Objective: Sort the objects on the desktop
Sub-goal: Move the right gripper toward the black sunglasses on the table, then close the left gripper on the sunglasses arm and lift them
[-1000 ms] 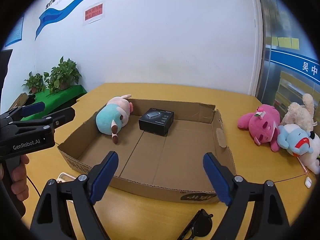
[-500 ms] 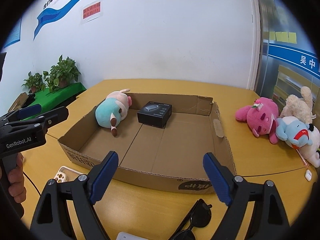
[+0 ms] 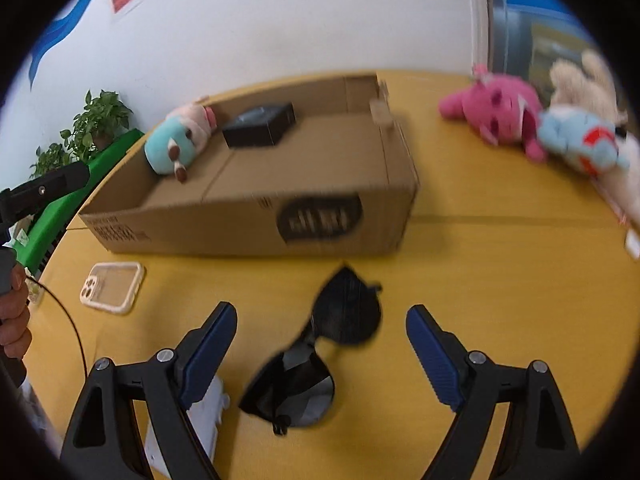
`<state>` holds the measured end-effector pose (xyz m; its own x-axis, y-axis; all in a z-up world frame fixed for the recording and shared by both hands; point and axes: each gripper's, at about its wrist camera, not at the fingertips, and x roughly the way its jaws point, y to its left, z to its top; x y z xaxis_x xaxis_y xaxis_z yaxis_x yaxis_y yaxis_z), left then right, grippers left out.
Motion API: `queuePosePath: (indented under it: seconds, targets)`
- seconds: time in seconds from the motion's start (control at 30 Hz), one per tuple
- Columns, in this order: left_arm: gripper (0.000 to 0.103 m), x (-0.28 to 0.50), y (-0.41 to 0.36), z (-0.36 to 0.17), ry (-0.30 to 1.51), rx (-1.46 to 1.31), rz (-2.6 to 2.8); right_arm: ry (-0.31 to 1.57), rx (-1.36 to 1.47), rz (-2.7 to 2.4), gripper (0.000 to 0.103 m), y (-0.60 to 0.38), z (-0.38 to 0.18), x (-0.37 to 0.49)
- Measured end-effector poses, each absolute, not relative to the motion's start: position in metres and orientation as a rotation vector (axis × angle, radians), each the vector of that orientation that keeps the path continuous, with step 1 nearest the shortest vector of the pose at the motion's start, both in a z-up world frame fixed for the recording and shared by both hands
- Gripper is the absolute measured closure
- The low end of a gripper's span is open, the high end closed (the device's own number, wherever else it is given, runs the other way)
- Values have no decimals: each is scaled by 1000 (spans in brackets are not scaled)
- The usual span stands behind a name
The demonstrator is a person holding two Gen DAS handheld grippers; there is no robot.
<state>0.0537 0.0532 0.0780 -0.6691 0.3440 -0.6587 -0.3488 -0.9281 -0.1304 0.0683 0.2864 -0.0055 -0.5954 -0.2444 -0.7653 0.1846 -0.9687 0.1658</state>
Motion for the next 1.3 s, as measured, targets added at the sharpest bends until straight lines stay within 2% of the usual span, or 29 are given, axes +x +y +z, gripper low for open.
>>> queuePosePath:
  seconds: [0.1, 0.57, 0.7, 0.77, 0.83, 0.9, 1.0, 1.03, 1.1, 1.3]
  targets:
    - [0, 48, 71, 63, -51, -1065, 2416, -133, 1313, -2556, 16, 286, -24, 73]
    - [3, 26, 178, -5, -58, -1299, 1875, -176, 1338, -2416, 19, 290, -54, 81]
    - [14, 22, 196, -29, -70, -1411, 1780, -156, 1319, -2402, 19, 290, -53, 85]
    - [27, 22, 203, -44, -51, -1495, 1751, -139, 1319, -2392, 17, 287, -53, 87]
    - [29, 25, 206, -43, -44, -1473, 1762, -175, 1325, -2360, 17, 288, -52, 87]
    - [38, 26, 210, -46, -40, -1486, 1739, -208, 1316, -2341, 17, 288, -52, 87]
    - [59, 25, 211, -50, -56, -1502, 1725, -108, 1296, -2377, 21, 281, -52, 89]
    - [70, 25, 211, -52, -63, -1512, 1716, -75, 1292, -2383, 22, 278, -52, 90]
    - [72, 22, 208, -55, -89, -1521, 1695, -28, 1287, -2391, 34, 274, -51, 92]
    - [76, 27, 202, -52, -131, -1519, 1705, -48, 1282, -2398, 36, 276, -49, 95]
